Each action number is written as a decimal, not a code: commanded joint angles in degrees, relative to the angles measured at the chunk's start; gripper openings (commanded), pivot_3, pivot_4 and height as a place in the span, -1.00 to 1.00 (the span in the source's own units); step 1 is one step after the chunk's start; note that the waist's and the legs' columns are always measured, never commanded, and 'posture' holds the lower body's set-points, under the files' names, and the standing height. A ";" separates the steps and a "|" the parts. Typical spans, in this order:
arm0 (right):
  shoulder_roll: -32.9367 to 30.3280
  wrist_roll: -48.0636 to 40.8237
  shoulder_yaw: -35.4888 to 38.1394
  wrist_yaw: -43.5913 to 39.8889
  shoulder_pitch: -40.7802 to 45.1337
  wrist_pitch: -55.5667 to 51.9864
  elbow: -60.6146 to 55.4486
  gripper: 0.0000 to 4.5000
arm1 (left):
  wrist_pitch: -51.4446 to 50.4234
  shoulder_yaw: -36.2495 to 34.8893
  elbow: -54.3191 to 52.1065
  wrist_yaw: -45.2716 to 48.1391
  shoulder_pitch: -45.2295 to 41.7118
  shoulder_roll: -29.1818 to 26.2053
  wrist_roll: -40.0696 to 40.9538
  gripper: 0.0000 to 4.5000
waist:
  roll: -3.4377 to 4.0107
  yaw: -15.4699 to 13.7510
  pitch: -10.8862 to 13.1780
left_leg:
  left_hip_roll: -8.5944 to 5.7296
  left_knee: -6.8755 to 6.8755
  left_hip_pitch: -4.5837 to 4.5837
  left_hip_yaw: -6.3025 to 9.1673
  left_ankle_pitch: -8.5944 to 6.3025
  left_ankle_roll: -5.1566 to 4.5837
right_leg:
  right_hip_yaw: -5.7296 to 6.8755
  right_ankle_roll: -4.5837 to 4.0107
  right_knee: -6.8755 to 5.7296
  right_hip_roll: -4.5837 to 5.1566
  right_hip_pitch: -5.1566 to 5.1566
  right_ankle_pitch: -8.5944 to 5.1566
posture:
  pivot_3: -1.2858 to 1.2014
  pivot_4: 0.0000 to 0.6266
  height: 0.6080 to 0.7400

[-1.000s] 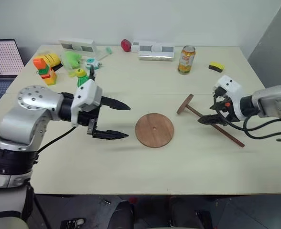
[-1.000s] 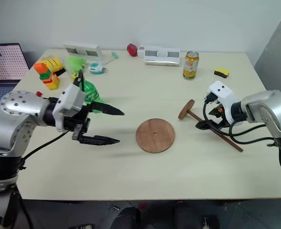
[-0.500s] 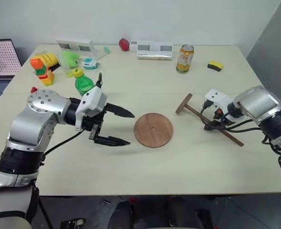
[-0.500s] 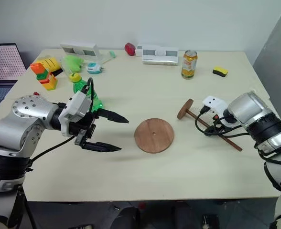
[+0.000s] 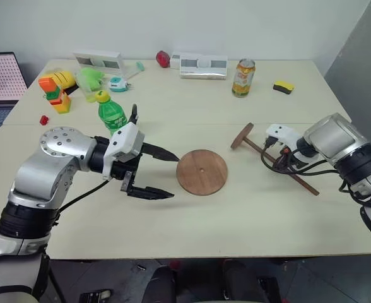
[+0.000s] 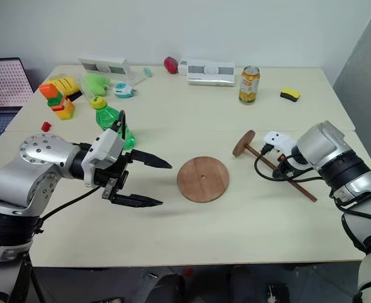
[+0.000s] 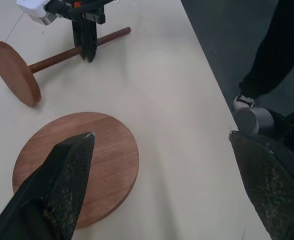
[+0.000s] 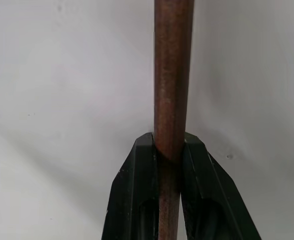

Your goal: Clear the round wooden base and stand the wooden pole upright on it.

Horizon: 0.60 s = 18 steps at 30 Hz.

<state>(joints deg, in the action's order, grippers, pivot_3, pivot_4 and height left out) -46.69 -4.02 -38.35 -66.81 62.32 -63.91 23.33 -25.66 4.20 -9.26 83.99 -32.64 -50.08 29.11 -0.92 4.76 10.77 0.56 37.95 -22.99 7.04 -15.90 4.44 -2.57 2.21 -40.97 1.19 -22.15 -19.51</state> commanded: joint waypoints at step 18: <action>37.29 -16.42 41.90 32.67 -20.36 14.80 -43.47 -0.90 | -0.52 -3.72 -0.66 -1.73 2.37 -2.96 0.89 1.00 | -0.02 -0.01 -0.04 | 0.02 0.01 0.02 0.06 0.04 0.07 | 0.06 0.00 -0.12 -0.02 0.04 0.00 | 0.03 -0.52 1.00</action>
<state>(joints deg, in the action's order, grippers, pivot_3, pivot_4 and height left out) -12.07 -20.91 6.07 -36.80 43.85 -55.26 -15.71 -26.13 1.85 -9.06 81.99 -30.04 -52.24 29.15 -0.94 4.75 10.73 0.57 37.97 -22.96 7.10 -15.86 4.50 -2.52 2.21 -41.08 1.17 -22.11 -19.51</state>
